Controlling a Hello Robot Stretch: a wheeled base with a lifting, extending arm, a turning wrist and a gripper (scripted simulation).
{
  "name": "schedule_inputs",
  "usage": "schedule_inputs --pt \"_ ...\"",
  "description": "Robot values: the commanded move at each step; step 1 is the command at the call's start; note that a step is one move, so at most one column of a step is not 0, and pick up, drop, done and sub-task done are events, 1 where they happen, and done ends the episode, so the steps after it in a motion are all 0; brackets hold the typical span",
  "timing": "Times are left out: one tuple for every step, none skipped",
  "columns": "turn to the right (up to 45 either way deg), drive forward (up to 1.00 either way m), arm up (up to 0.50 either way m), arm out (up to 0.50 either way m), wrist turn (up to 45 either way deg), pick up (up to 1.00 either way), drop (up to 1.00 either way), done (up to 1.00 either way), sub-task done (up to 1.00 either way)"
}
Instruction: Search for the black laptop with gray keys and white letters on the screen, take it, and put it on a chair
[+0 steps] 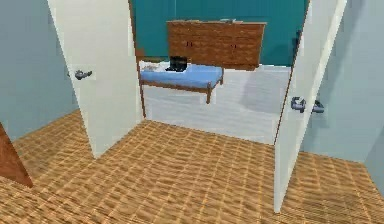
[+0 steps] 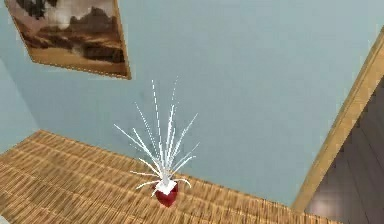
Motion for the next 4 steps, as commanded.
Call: schedule_inputs --pt "0.0 1.00 0.00 0.00 0.0 0.00 0.00 0.00 0.00" --pt "0.0 1.00 0.00 0.00 0.0 0.00 0.00 0.00 0.00" --pt "6.0 0.00 0.00 0.00 0.0 0.00 0.00 0.00 0.00" --pt "0.0 0.55 0.00 0.00 0.0 0.00 0.00 0.00 0.00"
